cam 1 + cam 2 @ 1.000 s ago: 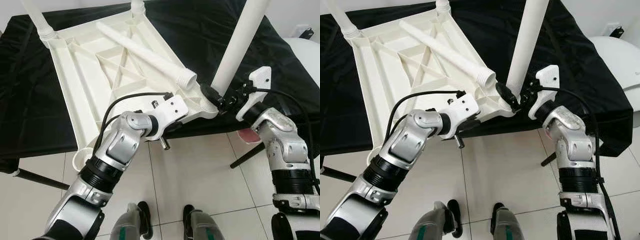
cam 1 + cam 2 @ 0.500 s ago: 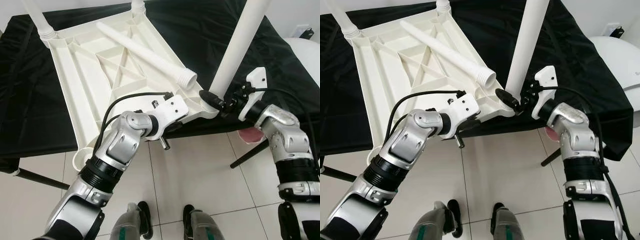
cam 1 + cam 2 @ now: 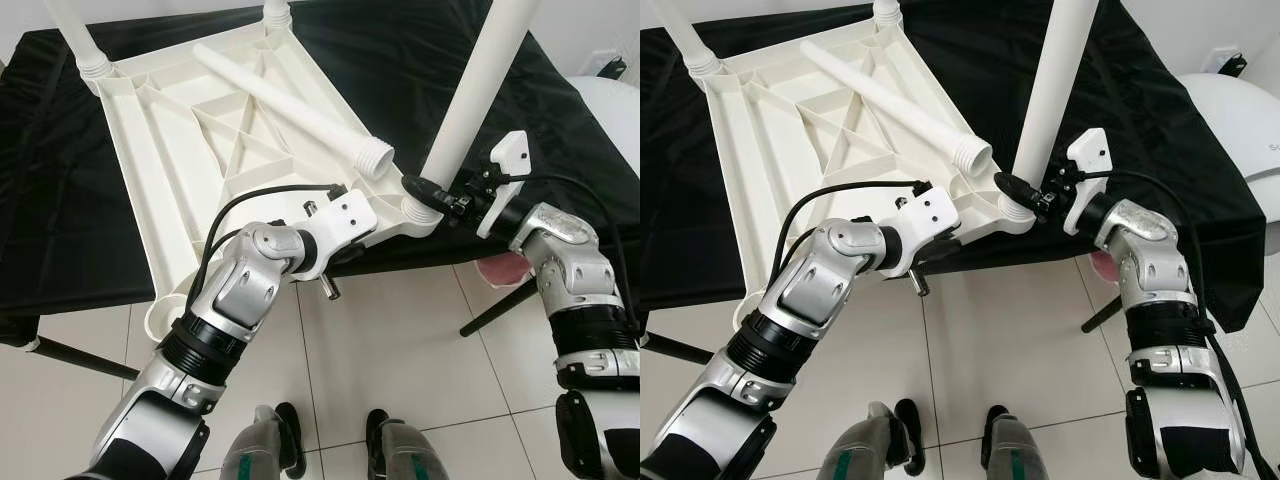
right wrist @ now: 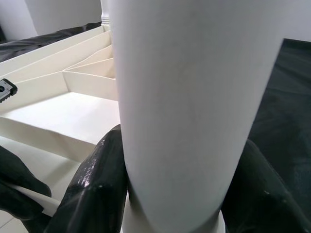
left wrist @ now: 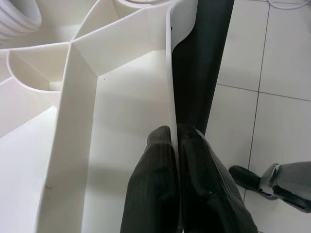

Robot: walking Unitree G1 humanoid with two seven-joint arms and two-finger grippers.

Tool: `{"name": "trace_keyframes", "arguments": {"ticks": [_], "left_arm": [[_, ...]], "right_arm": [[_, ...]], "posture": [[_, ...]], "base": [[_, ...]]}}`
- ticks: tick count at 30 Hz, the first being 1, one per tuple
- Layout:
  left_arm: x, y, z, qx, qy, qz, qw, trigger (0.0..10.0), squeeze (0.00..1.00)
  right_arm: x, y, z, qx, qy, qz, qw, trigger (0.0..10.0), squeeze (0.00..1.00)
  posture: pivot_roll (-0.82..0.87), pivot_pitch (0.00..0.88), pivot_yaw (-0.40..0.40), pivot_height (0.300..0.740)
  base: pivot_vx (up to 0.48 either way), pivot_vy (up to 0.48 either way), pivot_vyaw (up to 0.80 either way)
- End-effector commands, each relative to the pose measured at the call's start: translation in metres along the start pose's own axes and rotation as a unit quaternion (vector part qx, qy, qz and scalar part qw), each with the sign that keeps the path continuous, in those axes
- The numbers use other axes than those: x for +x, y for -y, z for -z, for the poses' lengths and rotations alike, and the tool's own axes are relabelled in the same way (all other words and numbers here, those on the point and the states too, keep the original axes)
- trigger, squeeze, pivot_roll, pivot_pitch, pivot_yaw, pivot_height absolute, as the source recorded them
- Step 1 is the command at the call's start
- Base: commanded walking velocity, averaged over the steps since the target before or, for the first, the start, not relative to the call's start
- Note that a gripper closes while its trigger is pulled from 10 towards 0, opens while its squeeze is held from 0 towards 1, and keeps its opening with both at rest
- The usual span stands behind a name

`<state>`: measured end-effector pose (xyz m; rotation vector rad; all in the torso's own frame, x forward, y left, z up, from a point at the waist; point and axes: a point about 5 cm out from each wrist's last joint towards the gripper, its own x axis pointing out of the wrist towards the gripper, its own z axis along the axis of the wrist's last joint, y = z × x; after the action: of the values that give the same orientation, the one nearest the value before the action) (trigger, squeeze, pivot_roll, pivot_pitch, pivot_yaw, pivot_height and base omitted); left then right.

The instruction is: Building children table

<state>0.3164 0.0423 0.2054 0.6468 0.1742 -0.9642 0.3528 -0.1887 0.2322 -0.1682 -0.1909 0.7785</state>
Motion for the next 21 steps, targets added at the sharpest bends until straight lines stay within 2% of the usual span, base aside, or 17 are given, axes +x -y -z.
{"name": "trace_keyframes", "arguments": {"ticks": [1, 6, 7, 8, 9, 12, 13, 21], "left_arm": [[-0.0053, -0.0080, -0.0127, 0.027, 0.022, -0.054, 0.998, 10.0, 0.00], [-0.0054, -0.0076, -0.0127, 0.027, 0.021, -0.053, 0.998, 10.0, 0.00], [-0.0055, -0.0072, -0.0129, 0.027, 0.021, -0.053, 0.998, 10.0, 0.00], [-0.0055, -0.0072, -0.0129, 0.027, 0.021, -0.053, 0.998, 10.0, 0.00], [-0.0055, -0.0073, -0.0128, 0.027, 0.021, -0.054, 0.998, 10.0, 0.00], [-0.0056, -0.0076, -0.0126, 0.026, 0.021, -0.054, 0.998, 10.0, 0.00], [-0.0057, -0.0078, -0.0125, 0.026, 0.021, -0.055, 0.998, 10.0, 0.00], [-0.0056, -0.0086, -0.0122, 0.025, 0.021, -0.056, 0.998, 10.0, 0.00]], "right_arm": [[-0.0003, 0.0020, 0.0015, 0.002, -0.003, 0.002, 1.000, 10.0, 0.00], [0.0006, 0.0019, 0.0022, 0.002, -0.003, 0.000, 1.000, 10.0, 0.00], [0.0007, 0.0023, 0.0023, 0.006, 0.000, 0.004, 1.000, 8.5, 0.00], [0.0007, 0.0023, 0.0023, 0.006, 0.000, 0.004, 1.000, 8.5, 0.00], [0.0011, 0.0017, 0.0020, 0.010, 0.004, 0.006, 1.000, 0.0, 0.00], [0.0015, 0.0006, 0.0018, 0.014, 0.009, 0.008, 1.000, 0.0, 0.00], [0.0015, -0.0002, 0.0023, 0.017, 0.010, 0.013, 1.000, 10.0, 0.00], [0.0013, -0.0056, 0.0028, 0.015, 0.024, 0.032, 0.999, 10.0, 0.00]], "posture": [[-0.13, 0.205, 0.056, 0.740], [-0.13, 0.205, 0.058, 0.740], [-0.13, 0.207, 0.056, 0.740], [-0.13, 0.207, 0.056, 0.740], [-0.13, 0.207, 0.056, 0.740], [-0.13, 0.209, 0.055, 0.740], [-0.13, 0.210, 0.055, 0.740], [-0.13, 0.211, 0.055, 0.740]], "base": [[0.000, 0.000, 0.00], [0.000, 0.000, 0.00], [0.000, 0.000, 0.00], [0.000, 0.000, 0.00], [0.000, 0.000, 0.00], [0.000, 0.000, 0.00], [0.000, 0.000, 0.00], [0.000, 0.000, 0.00]]}}
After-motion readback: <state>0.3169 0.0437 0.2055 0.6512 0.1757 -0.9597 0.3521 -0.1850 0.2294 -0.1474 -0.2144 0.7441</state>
